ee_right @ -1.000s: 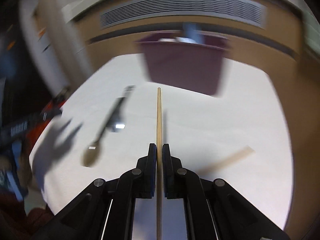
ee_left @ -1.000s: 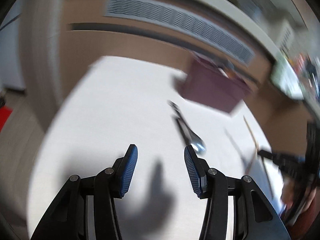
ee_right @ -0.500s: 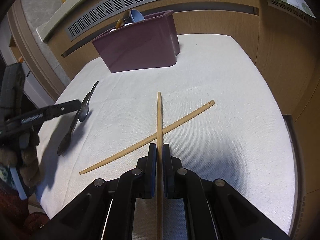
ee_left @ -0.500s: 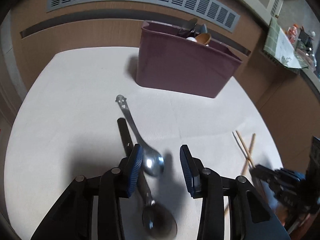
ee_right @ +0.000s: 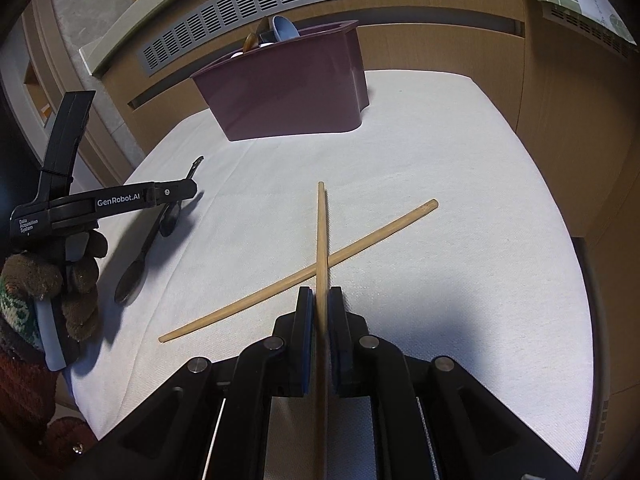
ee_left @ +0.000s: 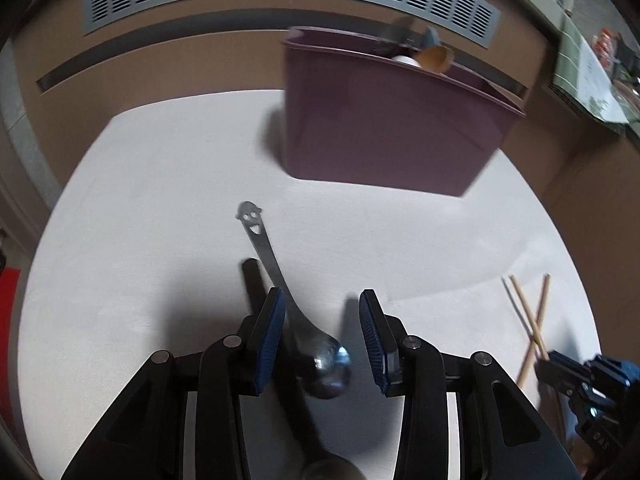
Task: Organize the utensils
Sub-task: 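Close the left gripper on the silver spoon handle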
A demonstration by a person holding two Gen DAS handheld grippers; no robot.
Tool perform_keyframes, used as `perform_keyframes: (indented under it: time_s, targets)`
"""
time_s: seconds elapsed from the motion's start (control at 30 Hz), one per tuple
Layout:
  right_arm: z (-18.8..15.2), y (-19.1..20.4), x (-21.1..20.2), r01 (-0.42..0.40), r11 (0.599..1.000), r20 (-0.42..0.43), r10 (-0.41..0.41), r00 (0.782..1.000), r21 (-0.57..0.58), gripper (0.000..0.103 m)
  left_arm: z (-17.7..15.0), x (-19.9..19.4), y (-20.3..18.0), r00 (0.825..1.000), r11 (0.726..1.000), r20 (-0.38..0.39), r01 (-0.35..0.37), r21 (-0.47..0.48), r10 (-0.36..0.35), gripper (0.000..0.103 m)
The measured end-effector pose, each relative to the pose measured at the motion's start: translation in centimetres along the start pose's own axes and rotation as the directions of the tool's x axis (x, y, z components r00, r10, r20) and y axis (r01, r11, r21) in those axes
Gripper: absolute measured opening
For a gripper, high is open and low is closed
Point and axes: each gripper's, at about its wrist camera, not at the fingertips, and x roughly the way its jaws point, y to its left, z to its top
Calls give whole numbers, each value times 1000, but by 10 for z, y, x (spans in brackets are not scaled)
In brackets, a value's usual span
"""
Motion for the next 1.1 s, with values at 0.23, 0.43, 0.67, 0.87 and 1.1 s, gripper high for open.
perform_keyframes:
  time_s: [0.23, 0.43, 0.67, 0.87, 1.1]
  targets:
    - [0, 0, -1, -6, 1000, -4, 6, 1000, 8, 8, -19, -7, -16, 990, 983, -43, 136, 127, -132, 36]
    - [1, 2, -1, 9, 1000, -4, -9, 1000, 1, 8, -12, -9, -2, 991, 990, -58, 127, 67, -124, 36]
    - [0, 2, -1, 15, 1000, 0, -15, 1000, -1, 8, 28, 21, -7, 995, 997, -71, 71, -12, -71, 36]
    - [9, 7, -12, 84, 994, 41, -81, 996, -77, 9, 39, 33, -24, 998, 994, -56, -17, 106, 23, 13]
    - [36, 8, -5, -17, 990, -14, 16, 1000, -141, 11, -8, 1, -25, 993, 981, -80, 97, 167, -85, 12]
